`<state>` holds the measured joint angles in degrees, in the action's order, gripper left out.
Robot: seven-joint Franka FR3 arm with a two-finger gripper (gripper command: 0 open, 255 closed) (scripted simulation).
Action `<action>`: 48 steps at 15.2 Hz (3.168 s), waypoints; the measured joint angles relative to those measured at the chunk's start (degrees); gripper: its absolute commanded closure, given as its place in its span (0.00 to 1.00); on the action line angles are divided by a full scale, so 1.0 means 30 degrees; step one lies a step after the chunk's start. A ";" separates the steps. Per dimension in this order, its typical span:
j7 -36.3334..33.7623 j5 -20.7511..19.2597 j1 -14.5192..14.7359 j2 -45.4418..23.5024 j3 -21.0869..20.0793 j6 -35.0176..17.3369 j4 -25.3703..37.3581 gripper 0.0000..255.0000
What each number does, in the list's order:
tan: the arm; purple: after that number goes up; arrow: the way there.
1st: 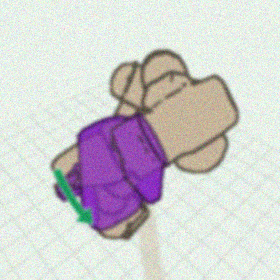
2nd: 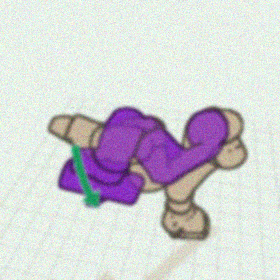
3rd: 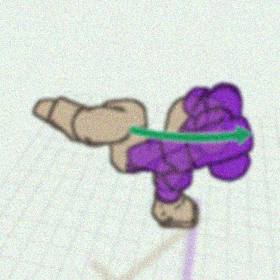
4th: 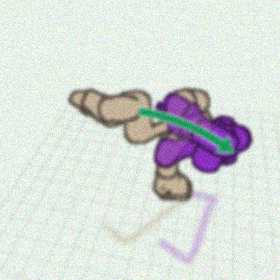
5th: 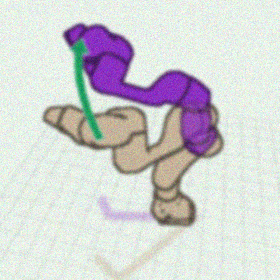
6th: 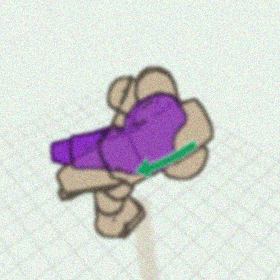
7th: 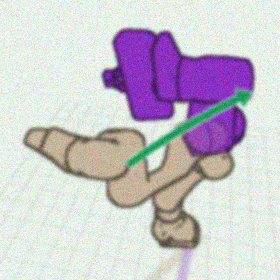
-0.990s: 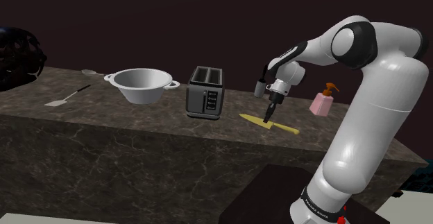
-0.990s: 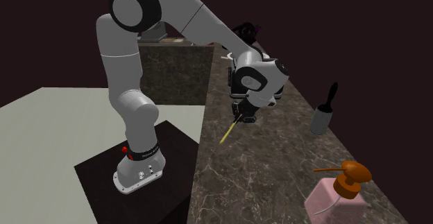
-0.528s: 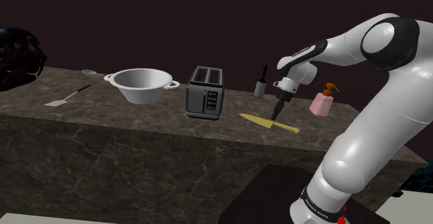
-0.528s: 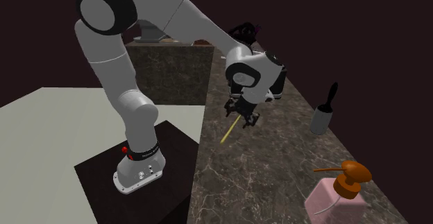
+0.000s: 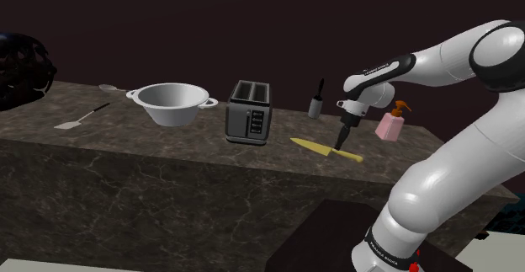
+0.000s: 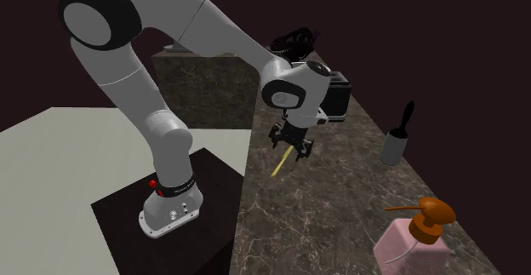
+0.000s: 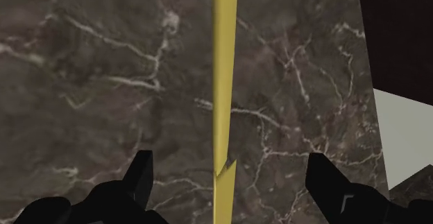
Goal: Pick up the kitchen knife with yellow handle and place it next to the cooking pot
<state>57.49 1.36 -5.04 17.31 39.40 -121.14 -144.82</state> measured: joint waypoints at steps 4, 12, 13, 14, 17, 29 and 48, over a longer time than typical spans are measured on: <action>0.0152 0.0229 0.0149 -0.0339 0.0076 -0.0756 -0.0460 0.00; 0.0160 0.0252 0.0163 -0.0365 0.0079 -0.0807 -0.0480 1.00; 0.0160 0.0252 0.0163 -0.0365 0.0079 -0.0807 -0.0480 1.00; 0.0160 0.0252 0.0163 -0.0365 0.0079 -0.0807 -0.0480 1.00; 0.0160 0.0252 0.0163 -0.0365 0.0079 -0.0807 -0.0480 1.00; -0.1002 -0.0577 -0.0277 0.1329 -0.0700 0.1661 0.0597 1.00; -0.2479 -0.0956 -0.0529 0.3253 -0.1996 0.6826 0.4109 1.00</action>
<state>50.05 -1.50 -6.63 27.07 33.41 -100.66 -132.49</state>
